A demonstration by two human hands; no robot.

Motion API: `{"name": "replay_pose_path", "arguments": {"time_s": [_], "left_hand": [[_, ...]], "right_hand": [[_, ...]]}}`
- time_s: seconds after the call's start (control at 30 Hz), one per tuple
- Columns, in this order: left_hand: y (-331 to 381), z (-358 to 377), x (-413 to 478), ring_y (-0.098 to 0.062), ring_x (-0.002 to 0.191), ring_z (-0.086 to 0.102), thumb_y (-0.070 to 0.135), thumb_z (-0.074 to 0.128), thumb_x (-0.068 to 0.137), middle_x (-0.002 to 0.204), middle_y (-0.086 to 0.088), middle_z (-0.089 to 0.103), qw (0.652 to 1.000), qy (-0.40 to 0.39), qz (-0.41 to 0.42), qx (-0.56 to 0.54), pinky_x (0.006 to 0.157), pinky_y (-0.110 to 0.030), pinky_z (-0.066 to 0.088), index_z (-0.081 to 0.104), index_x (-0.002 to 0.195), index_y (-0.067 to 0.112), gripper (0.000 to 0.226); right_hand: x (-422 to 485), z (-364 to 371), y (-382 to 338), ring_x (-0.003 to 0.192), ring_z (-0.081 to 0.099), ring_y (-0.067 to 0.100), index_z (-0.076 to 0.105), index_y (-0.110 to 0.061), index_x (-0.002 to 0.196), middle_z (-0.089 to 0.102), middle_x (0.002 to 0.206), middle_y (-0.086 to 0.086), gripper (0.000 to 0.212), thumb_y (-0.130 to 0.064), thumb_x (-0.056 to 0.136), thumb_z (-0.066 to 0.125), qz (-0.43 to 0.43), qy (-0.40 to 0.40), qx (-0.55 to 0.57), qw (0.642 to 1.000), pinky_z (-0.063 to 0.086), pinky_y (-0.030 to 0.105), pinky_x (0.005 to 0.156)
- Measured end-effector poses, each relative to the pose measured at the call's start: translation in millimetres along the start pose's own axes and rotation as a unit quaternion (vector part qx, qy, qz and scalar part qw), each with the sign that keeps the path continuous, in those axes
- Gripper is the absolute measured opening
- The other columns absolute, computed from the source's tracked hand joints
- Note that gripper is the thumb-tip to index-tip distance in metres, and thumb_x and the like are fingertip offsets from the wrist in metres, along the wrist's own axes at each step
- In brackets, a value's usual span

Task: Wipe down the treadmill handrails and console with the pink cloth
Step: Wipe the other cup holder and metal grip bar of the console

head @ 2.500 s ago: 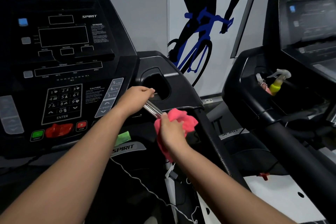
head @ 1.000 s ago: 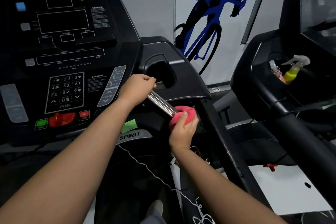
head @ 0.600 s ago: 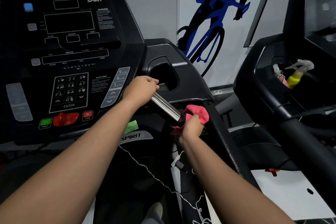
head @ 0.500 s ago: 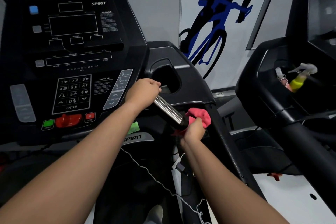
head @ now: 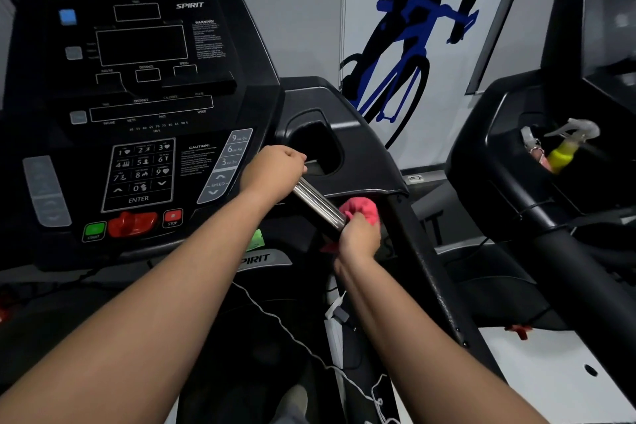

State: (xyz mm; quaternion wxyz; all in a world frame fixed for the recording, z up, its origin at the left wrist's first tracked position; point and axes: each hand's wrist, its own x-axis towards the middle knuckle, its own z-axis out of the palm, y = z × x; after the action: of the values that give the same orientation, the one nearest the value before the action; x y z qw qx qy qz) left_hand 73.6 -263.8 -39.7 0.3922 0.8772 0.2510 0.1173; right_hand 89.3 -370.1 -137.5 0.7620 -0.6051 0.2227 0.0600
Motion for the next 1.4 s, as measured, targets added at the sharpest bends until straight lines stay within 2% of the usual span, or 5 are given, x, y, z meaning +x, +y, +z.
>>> {"name": "replay_pose_path", "arguments": {"time_s": [0.3,0.5,0.87,1.17,1.4], "left_hand": [[-3,5,3,-0.014,0.088,0.063,0.026,0.044,0.087,0.08,0.016,0.069,1.0,0.015,-0.009,-0.002,0.084,-0.032,0.048,0.067,0.079,0.033,0.025],[0,0,-1,-0.031,0.093,0.061,0.025,0.037,0.088,0.092,-0.008,0.069,1.0,0.015,-0.003,0.022,0.083,-0.038,0.047,0.068,0.079,0.015,0.033],[-8,5,4,-0.008,0.058,0.052,0.025,0.042,0.088,0.078,0.015,0.07,1.0,0.014,-0.005,-0.022,0.065,-0.026,0.039,0.066,0.077,0.032,0.027],[-9,4,7,-0.009,0.083,0.063,0.025,0.039,0.088,0.082,0.015,0.07,1.0,0.006,0.012,-0.019,0.078,-0.031,0.049,0.067,0.075,0.032,0.032],[-10,2,8,-0.011,0.104,0.058,0.035,0.043,0.092,0.104,0.012,0.068,0.998,0.0,0.049,-0.042,0.095,-0.034,0.042,0.065,0.084,0.038,0.024]], "right_hand": [[-49,8,-28,0.139,0.023,0.033,0.045,-0.008,0.135,0.04,0.145,0.009,0.064,-0.051,0.089,0.034,-0.148,-0.14,-0.303,0.931,0.013,0.05,0.114],[-53,18,-48,0.1,0.057,0.034,0.059,-0.006,0.102,0.066,0.101,0.015,0.043,-0.037,0.096,0.03,-0.311,-0.179,-0.336,0.871,0.039,0.038,0.084],[23,-21,-46,0.096,0.06,0.027,0.069,-0.012,0.1,0.067,0.1,0.012,0.049,-0.041,0.096,0.029,-0.155,-0.304,-0.438,0.832,0.045,0.036,0.088],[30,-10,-50,0.096,0.057,0.023,0.064,-0.019,0.075,0.065,0.099,0.008,0.041,-0.038,0.096,0.035,-0.089,-0.354,-0.445,0.817,0.043,0.038,0.097],[-9,4,-57,0.117,0.052,0.032,0.051,-0.017,0.131,0.056,0.129,0.015,0.056,-0.041,0.101,0.01,-0.162,-0.207,-0.409,0.874,0.036,0.042,0.098]]}}
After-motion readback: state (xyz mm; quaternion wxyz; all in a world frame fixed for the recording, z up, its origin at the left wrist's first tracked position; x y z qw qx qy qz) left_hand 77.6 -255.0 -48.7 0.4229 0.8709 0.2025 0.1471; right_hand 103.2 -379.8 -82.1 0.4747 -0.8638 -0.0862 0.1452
